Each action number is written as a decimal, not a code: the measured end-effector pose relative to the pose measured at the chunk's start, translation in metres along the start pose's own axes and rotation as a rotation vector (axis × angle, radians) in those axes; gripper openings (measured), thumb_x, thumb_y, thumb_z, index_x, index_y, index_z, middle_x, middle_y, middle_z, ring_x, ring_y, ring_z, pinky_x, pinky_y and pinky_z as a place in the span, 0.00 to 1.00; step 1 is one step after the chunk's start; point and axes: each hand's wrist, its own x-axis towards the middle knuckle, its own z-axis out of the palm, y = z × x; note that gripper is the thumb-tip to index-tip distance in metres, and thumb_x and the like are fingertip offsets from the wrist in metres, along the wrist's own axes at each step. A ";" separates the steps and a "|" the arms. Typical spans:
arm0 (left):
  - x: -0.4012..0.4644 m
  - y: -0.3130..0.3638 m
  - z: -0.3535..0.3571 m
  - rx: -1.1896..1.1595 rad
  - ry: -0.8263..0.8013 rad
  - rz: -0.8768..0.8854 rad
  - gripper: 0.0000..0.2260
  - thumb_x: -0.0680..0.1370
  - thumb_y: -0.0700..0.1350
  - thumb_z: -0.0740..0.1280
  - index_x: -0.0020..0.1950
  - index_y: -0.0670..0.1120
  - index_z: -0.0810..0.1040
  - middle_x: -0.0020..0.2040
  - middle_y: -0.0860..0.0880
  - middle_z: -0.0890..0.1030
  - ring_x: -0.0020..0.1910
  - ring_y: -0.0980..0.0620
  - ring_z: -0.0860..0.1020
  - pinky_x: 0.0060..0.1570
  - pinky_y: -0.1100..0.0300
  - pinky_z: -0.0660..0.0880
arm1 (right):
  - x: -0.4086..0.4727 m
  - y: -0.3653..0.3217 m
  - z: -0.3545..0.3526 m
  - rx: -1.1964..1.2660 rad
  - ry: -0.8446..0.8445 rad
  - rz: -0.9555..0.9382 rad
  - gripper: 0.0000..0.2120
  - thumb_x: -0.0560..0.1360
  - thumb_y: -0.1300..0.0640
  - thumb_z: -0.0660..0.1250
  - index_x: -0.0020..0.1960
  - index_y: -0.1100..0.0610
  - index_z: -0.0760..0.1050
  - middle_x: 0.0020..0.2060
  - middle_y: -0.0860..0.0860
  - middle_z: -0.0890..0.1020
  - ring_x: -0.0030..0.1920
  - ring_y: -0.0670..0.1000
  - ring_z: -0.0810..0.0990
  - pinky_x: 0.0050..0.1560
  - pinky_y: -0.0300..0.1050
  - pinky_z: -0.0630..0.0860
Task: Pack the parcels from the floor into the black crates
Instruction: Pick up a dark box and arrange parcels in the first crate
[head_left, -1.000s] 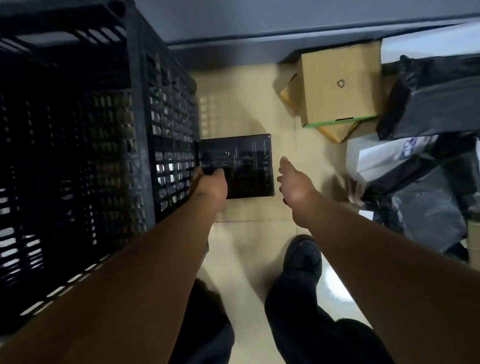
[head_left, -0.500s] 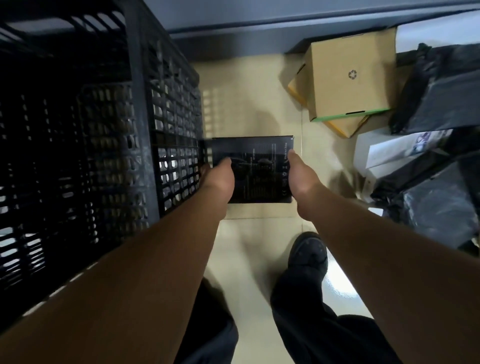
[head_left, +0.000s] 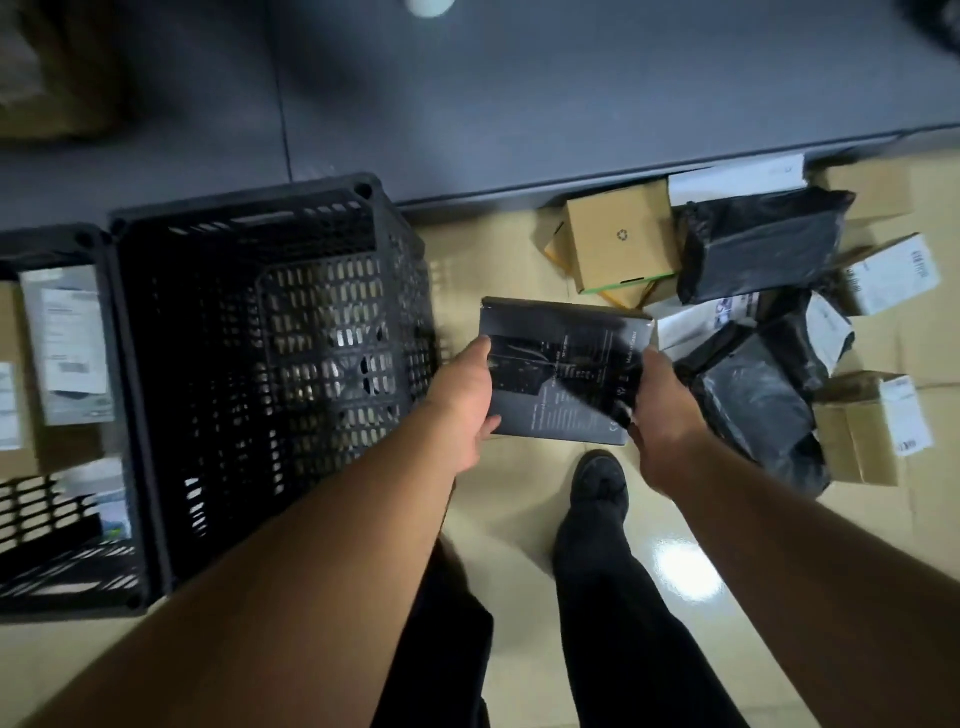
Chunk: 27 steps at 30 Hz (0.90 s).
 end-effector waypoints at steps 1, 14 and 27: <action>-0.015 0.002 -0.008 -0.013 -0.026 0.008 0.09 0.81 0.61 0.64 0.51 0.58 0.78 0.52 0.57 0.75 0.47 0.56 0.73 0.51 0.53 0.81 | -0.015 -0.001 -0.003 0.020 0.002 -0.004 0.34 0.69 0.29 0.61 0.65 0.51 0.76 0.54 0.51 0.85 0.59 0.55 0.80 0.68 0.57 0.70; -0.133 -0.021 -0.151 -0.075 -0.136 0.105 0.16 0.84 0.58 0.59 0.63 0.49 0.78 0.68 0.47 0.79 0.64 0.51 0.77 0.67 0.53 0.69 | -0.189 0.033 0.021 0.151 -0.134 -0.086 0.25 0.82 0.35 0.50 0.68 0.45 0.75 0.64 0.42 0.80 0.68 0.48 0.75 0.76 0.56 0.59; -0.167 -0.105 -0.258 -0.253 0.057 0.061 0.09 0.79 0.53 0.70 0.46 0.49 0.79 0.42 0.52 0.79 0.44 0.54 0.79 0.58 0.55 0.78 | -0.247 0.093 0.044 -0.056 -0.264 -0.126 0.27 0.83 0.38 0.53 0.62 0.59 0.78 0.55 0.52 0.84 0.57 0.53 0.81 0.68 0.51 0.71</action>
